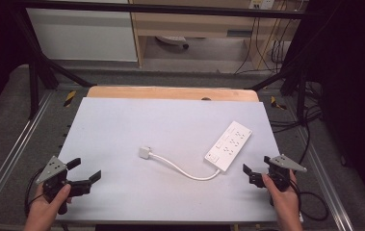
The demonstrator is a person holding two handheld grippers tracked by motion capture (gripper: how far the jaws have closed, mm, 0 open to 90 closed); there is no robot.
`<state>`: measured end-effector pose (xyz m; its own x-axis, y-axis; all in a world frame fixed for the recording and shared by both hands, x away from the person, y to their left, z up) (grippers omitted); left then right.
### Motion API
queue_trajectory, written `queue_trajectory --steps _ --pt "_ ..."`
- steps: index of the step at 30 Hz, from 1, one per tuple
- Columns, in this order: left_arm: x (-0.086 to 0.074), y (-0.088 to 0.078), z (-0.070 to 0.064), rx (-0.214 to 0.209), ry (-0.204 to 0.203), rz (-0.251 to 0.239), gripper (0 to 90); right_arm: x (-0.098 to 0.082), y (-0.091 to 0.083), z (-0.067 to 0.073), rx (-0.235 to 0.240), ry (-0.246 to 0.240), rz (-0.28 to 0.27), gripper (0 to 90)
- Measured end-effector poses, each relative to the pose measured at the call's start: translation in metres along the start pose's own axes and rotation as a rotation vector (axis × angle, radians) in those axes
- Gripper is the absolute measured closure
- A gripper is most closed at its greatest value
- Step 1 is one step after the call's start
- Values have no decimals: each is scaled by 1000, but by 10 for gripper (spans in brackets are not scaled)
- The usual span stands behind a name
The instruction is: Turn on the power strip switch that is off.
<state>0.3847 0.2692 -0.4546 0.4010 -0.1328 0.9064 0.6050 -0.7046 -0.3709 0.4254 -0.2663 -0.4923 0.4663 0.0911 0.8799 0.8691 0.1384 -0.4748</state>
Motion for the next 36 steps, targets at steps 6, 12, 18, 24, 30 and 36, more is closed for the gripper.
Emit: queue_trajectory --steps 6,12,18,24,30,36 --pt "0 0 0 2 4 3 57 1 -2 0 -1 -4 6 51" --pt "-1 0 1 5 7 8 57 7 -4 -2 -10 4 1 46" --pt "-1 1 0 6 8 10 57 11 -8 -4 -9 30 -4 41" --pt "-1 2 0 5 11 10 57 14 -9 -6 -7 47 -10 38" --pt "-1 2 0 6 10 10 57 16 -11 -5 -2 49 -17 34" --pt "-1 2 0 6 10 10 57 16 -12 -4 -5 37 -17 33"
Point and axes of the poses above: each handheld gripper's, and its own axes: y roughly forward along the jaws, x roughly out of its top, z roughly to its left, the point moved 10 cm from there along y, roughly forward along the jaws, and after that the axes turned 14 degrees about -x, right-handed, at the moved point
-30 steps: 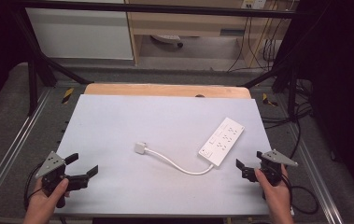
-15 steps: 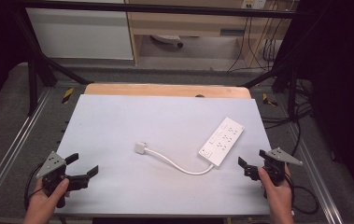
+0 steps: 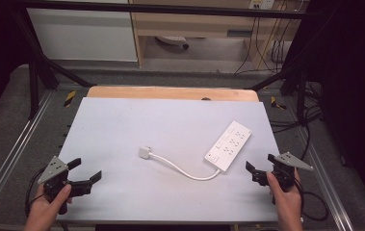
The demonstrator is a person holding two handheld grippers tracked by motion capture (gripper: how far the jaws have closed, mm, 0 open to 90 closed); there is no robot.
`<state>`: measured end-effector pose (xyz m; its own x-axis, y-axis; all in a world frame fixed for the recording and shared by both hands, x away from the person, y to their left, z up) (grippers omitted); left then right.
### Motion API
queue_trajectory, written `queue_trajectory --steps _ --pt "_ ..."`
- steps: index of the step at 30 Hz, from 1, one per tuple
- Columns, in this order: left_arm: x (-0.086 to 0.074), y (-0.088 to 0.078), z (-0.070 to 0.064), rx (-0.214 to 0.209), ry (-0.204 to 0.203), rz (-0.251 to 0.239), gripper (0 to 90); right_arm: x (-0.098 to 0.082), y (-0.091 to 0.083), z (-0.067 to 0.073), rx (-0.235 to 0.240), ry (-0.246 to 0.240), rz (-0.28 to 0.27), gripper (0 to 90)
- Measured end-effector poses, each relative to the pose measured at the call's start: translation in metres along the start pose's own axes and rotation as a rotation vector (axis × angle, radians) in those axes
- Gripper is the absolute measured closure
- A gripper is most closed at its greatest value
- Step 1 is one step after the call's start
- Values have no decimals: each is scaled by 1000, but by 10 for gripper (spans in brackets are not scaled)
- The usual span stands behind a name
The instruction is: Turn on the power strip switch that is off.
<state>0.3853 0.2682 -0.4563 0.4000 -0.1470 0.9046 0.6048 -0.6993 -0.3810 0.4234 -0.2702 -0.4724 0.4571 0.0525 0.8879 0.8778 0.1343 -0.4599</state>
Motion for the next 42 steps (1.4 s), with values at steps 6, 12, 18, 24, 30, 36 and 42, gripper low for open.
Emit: queue_trajectory --steps 6,12,18,24,30,36,42 --pt "0 0 0 -1 0 -1 57 1 -1 3 4 -11 0 32" --pt "0 0 0 -1 1 1 57 3 -2 2 6 -5 -5 32" --pt "0 0 0 -1 3 2 57 5 -3 3 12 -6 -14 32" --pt "-1 0 0 -2 6 6 57 6 -4 7 24 -12 -17 30" --pt "-2 0 0 -1 5 8 57 8 -4 10 31 -19 -23 29" --pt "-2 0 1 2 4 11 57 11 -6 13 37 -16 -29 27" --pt "-2 0 1 3 0 11 56 12 -6 17 48 -14 -28 27"
Point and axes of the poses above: each handheld gripper's, and its own axes: y roughly forward along the jaws, x roughly out of its top, z roughly to its left, the point moved 10 cm from there along y, roughly forward along the jaws, and after that the axes turned 14 degrees about -x, right-handed, at the moved point
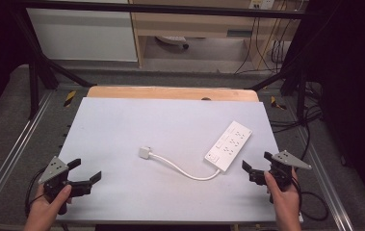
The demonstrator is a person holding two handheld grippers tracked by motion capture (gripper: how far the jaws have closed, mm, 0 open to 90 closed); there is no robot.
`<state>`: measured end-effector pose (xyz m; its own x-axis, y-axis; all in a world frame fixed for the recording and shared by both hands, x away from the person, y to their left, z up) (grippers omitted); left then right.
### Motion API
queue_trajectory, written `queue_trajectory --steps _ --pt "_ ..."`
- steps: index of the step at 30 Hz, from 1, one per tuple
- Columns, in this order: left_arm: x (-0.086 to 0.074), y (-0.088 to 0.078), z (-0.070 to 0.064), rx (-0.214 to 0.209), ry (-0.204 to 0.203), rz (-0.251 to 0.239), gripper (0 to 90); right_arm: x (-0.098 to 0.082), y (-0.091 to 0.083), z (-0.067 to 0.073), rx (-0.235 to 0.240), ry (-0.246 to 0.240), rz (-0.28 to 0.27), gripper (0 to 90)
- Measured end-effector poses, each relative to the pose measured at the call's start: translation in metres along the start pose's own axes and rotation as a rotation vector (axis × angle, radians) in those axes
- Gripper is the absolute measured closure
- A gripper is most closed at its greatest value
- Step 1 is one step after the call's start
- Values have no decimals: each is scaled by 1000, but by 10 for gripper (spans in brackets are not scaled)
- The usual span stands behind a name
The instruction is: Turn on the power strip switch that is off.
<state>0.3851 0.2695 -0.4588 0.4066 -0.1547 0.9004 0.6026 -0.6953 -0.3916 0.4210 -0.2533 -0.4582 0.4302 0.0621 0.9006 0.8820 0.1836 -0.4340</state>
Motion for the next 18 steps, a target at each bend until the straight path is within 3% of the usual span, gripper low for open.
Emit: queue_trajectory --steps 18 --pt "0 0 0 1 3 2 56 19 -1 9 24 0 -16 28"
Point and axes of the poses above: each handheld gripper's, and its own axes: y roughly forward along the jaws, x roughly out of its top, z roughly to its left, the point moved 10 cm from there along y, roughly forward along the jaws, and after that the axes turned 14 degrees about -x, right-handed, at the moved point
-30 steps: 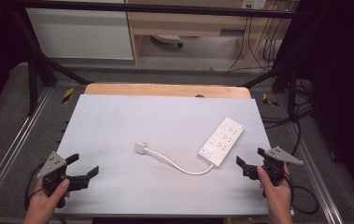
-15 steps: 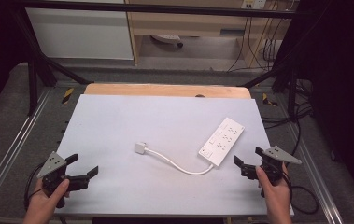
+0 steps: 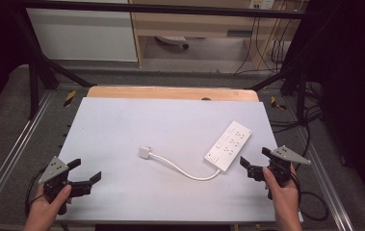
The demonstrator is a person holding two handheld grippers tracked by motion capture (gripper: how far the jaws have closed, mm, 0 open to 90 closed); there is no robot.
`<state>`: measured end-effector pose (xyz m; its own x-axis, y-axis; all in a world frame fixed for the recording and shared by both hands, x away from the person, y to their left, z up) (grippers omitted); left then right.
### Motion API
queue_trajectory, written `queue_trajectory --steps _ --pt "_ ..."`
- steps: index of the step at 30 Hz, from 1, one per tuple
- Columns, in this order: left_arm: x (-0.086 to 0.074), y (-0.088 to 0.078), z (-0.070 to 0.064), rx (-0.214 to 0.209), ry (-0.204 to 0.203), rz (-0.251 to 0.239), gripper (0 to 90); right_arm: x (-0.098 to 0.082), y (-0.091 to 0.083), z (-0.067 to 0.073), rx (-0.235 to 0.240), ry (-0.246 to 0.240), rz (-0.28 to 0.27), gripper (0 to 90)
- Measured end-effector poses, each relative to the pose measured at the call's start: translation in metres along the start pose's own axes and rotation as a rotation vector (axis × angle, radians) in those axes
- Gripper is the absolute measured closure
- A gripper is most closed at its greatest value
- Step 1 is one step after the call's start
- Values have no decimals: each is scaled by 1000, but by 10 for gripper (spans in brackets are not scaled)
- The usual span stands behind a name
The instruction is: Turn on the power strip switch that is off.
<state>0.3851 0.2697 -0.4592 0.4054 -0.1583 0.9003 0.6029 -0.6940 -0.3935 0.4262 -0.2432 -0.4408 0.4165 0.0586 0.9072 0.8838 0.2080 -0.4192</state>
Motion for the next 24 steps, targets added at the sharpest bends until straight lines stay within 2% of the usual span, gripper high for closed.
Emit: queue_trajectory --steps 14,24 --pt "-1 0 0 2 -1 5 57 17 6 8 28 -20 -8 25" --pt "-1 0 0 1 1 8 57 21 11 15 47 -34 2 23"
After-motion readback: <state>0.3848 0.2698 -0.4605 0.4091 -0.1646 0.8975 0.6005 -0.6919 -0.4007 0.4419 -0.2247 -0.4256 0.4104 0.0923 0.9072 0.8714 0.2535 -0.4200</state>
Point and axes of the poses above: each handheld gripper's, and its own axes: y roughly forward along the jaws, x roughly out of its top, z roughly to its left, the point moved 10 cm from there along y, roughly forward along the jaws, and after that the axes turned 14 degrees about -x, right-handed, at the moved point
